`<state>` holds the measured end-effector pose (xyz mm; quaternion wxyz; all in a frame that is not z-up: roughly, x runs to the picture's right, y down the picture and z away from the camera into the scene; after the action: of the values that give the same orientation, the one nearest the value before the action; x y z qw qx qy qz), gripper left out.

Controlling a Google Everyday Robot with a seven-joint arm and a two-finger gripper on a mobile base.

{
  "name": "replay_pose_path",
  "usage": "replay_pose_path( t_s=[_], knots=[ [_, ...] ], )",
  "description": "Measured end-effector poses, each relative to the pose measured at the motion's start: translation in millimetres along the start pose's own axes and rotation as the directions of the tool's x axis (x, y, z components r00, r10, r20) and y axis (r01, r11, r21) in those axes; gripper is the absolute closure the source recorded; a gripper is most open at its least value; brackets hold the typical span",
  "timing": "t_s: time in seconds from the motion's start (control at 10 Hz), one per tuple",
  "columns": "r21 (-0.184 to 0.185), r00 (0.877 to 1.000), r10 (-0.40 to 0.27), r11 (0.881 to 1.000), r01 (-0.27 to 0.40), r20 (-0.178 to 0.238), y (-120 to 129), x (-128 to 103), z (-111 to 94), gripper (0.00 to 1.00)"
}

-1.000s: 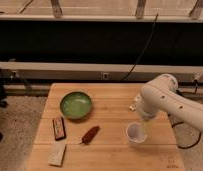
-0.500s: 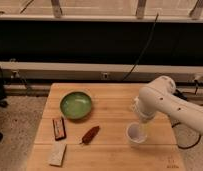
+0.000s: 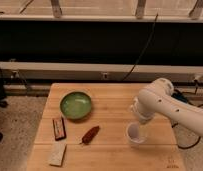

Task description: Pick up the ceramic cup

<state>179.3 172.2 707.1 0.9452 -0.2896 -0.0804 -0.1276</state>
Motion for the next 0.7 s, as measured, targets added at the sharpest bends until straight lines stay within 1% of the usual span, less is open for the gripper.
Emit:
replay_pose_path(
  t_s=[0.7],
  knots=[
    [-0.012,0.999,-0.048,0.999,0.048,0.021,1,-8,13,0.20]
  ],
)
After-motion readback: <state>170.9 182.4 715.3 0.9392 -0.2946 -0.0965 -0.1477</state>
